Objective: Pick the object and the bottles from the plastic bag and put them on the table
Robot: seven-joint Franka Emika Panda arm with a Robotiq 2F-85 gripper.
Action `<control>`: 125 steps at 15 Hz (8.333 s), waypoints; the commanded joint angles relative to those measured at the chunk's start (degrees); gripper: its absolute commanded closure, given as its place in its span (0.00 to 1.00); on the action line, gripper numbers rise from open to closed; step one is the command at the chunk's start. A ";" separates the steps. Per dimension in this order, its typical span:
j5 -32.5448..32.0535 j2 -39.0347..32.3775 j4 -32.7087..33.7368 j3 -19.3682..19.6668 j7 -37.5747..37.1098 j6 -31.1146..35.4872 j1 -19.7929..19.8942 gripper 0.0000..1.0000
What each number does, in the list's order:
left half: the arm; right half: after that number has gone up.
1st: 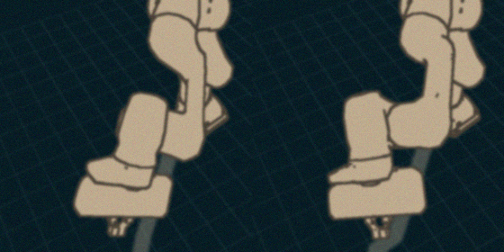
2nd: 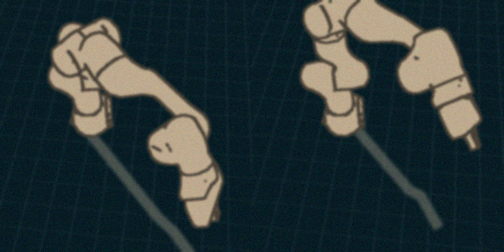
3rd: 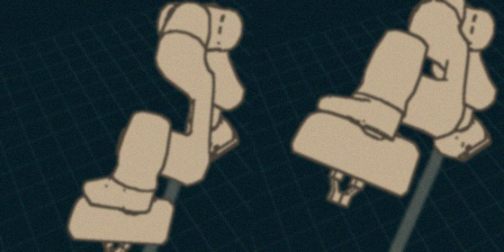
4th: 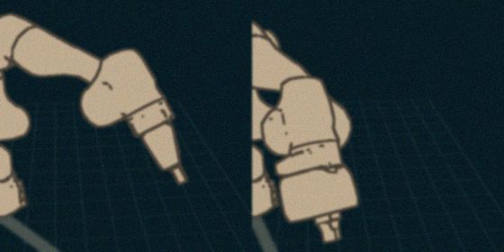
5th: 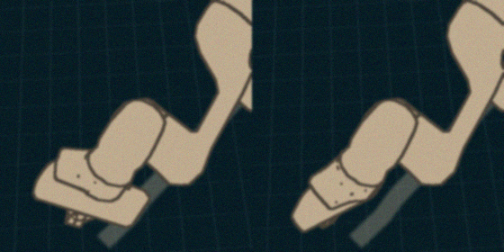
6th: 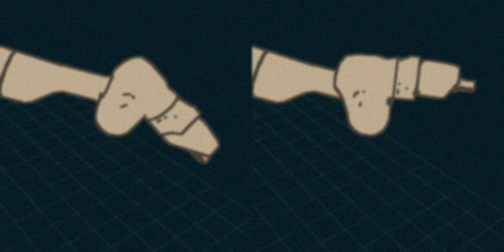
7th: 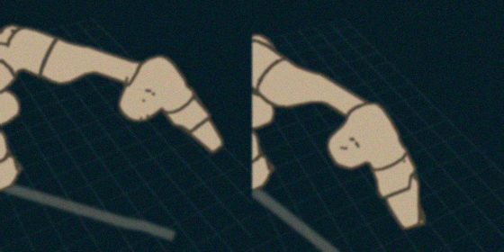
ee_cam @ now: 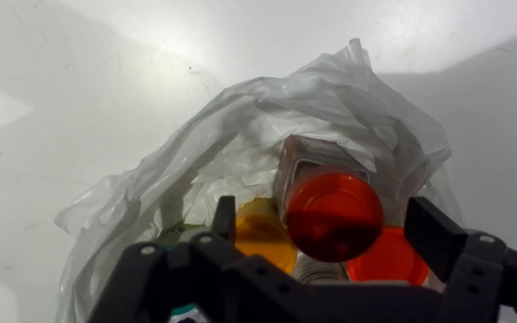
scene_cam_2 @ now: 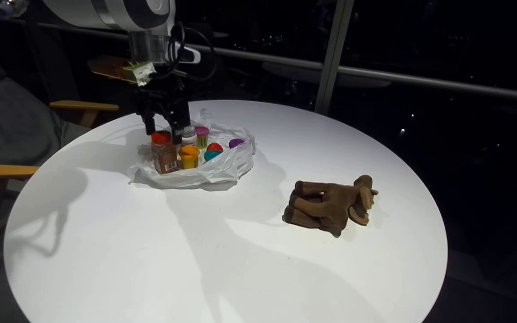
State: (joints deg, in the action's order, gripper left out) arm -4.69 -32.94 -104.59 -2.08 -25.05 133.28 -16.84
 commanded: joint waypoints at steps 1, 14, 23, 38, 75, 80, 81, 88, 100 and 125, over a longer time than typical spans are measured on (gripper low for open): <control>-1.88 -0.75 0.43 1.60 -3.56 1.04 -2.03 0.34; -8.03 10.95 -3.77 5.01 -8.66 -2.27 -2.98 0.74; -8.79 14.14 -8.47 6.98 1.56 -0.14 9.51 0.74; 0.98 4.09 -8.50 4.96 17.78 11.80 16.03 0.17; -3.83 -13.30 19.50 -0.89 12.74 -0.84 1.34 0.30; -3.78 -12.29 18.86 -0.88 13.22 -0.38 1.43 0.70; -3.79 -11.99 18.71 -0.82 13.19 -0.24 1.44 0.77; -8.69 -5.09 14.63 4.25 7.27 0.11 -1.54 0.80; -9.40 23.11 -18.88 2.23 10.15 -0.07 3.68 0.80; -20.54 21.09 -33.55 9.92 16.03 27.21 10.07 0.00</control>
State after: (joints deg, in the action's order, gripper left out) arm -22.49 -17.62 -135.68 5.73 -7.52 159.99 -4.55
